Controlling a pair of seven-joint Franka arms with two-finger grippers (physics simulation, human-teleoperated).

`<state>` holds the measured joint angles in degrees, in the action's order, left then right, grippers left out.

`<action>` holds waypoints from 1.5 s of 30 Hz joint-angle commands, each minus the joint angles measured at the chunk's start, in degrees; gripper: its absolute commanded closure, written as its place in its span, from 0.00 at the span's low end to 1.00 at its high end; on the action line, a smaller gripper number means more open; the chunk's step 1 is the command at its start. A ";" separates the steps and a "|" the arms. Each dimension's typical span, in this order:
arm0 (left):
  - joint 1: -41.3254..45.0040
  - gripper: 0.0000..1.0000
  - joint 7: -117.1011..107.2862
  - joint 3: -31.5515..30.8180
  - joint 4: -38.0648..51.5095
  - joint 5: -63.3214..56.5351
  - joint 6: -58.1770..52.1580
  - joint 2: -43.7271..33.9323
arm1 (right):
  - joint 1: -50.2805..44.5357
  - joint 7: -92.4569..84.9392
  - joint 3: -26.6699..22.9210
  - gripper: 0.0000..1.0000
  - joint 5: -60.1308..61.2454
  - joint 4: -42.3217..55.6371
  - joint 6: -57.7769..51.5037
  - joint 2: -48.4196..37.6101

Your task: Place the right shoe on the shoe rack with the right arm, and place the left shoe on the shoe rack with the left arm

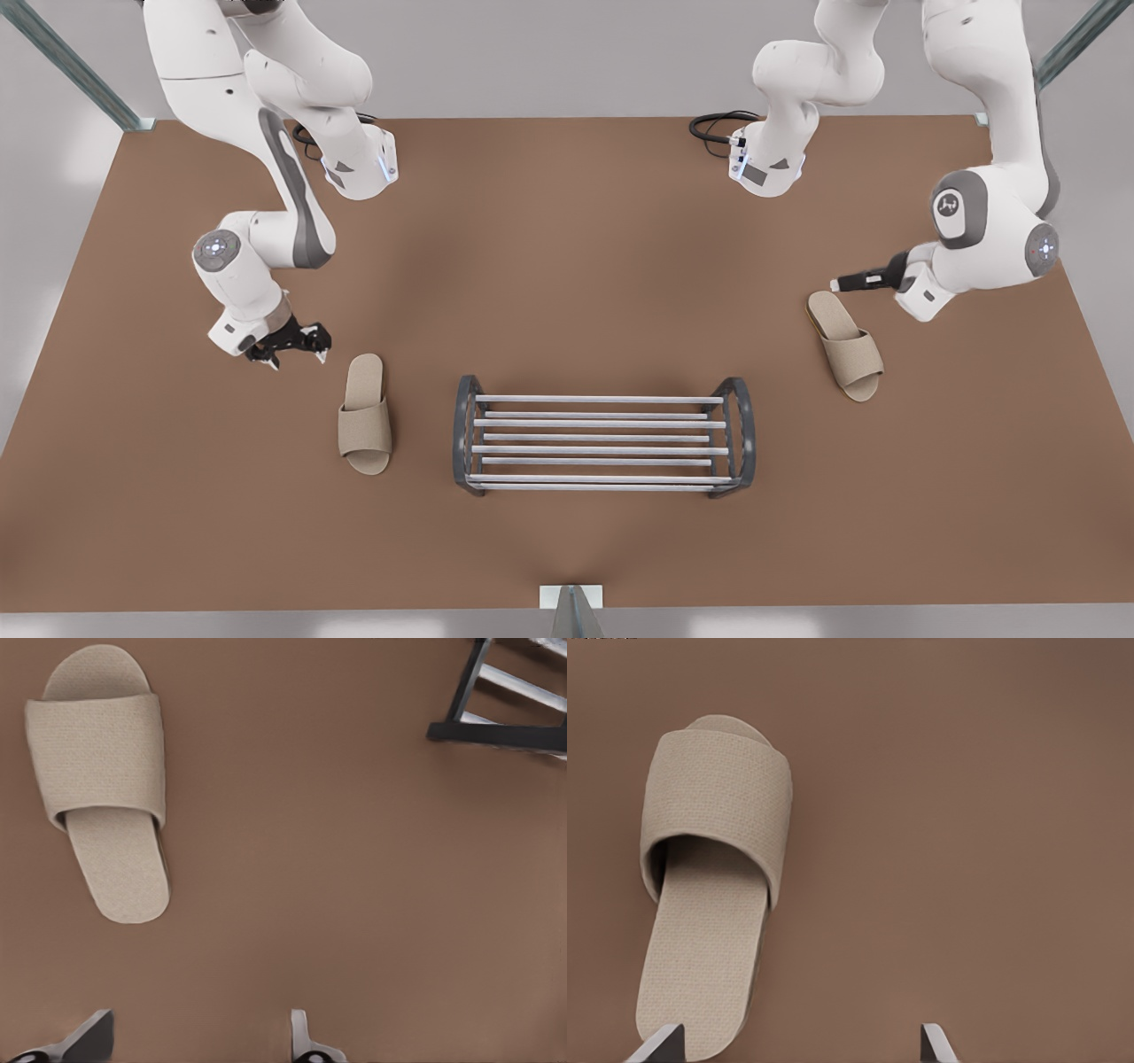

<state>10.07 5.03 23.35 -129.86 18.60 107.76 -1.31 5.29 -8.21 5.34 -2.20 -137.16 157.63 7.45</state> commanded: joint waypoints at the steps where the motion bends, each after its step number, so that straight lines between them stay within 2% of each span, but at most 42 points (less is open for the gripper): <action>1: -2.60 0.00 43.27 1.26 -10.65 19.24 44.85 -0.18 | 0.25 4.08 0.11 0.00 0.18 -1.36 13.75 1.25; 2: -1.45 0.00 60.55 1.09 -13.66 42.48 49.21 0.96 | 0.25 5.57 0.11 0.00 0.18 -2.59 15.24 1.25; 3: -1.45 0.00 78.55 1.09 -14.37 60.75 50.18 2.89 | 0.25 5.75 0.11 0.00 0.18 -4.08 17.78 1.43; 4: -1.45 0.00 101.44 1.00 -14.54 86.01 50.62 4.65 | 0.52 6.36 0.11 0.00 0.18 -6.19 22.00 2.56; 7: -1.89 0.00 121.34 0.82 -20.60 116.71 51.06 3.78 | 0.25 11.02 0.11 0.00 0.18 -6.99 23.68 3.80; 8: -1.63 0.00 121.97 -0.31 -22.45 123.74 51.06 2.64 | 0.25 11.11 0.11 0.00 0.18 -6.99 23.68 3.89; 10: -1.37 0.00 121.45 -8.74 -23.51 152.99 51.94 2.63 | 0.25 11.28 0.19 0.00 0.18 -6.90 25.44 5.73; 11: -1.37 0.00 119.44 -11.39 -22.98 163.84 51.94 2.63 | 0.25 11.37 0.19 0.00 0.18 -6.98 25.88 6.35; 12: -1.37 0.00 107.25 -11.57 -21.49 164.39 51.94 2.55 | 0.16 11.55 0.28 0.00 0.18 -6.99 26.32 6.70; 15: -1.72 0.00 92.45 -11.66 -20.43 165.09 51.94 2.37 | 0.08 11.99 0.37 0.00 0.18 -7.42 27.38 7.58; 17: -1.72 0.00 92.88 -11.66 -20.43 164.74 51.85 2.90 | -0.19 11.99 0.46 0.00 0.09 -7.25 30.63 9.78; 26: -5.06 0.00 92.18 -11.57 -19.73 162.72 51.76 4.65 | -1.86 12.51 0.90 0.00 0.09 -3.03 32.47 14.35; 34: -7.08 0.00 81.81 -11.48 -14.98 162.54 51.59 9.40 | -2.56 13.04 0.90 0.00 0.09 -0.22 34.93 18.65; 45: -9.19 0.00 78.64 -11.57 -7.87 162.45 50.27 16.17 | -3.17 12.69 0.81 0.00 0.18 3.91 34.85 21.73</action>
<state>0.90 84.39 11.80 -138.28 166.00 159.00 14.29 2.27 3.23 6.18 -2.08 -133.40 192.25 29.03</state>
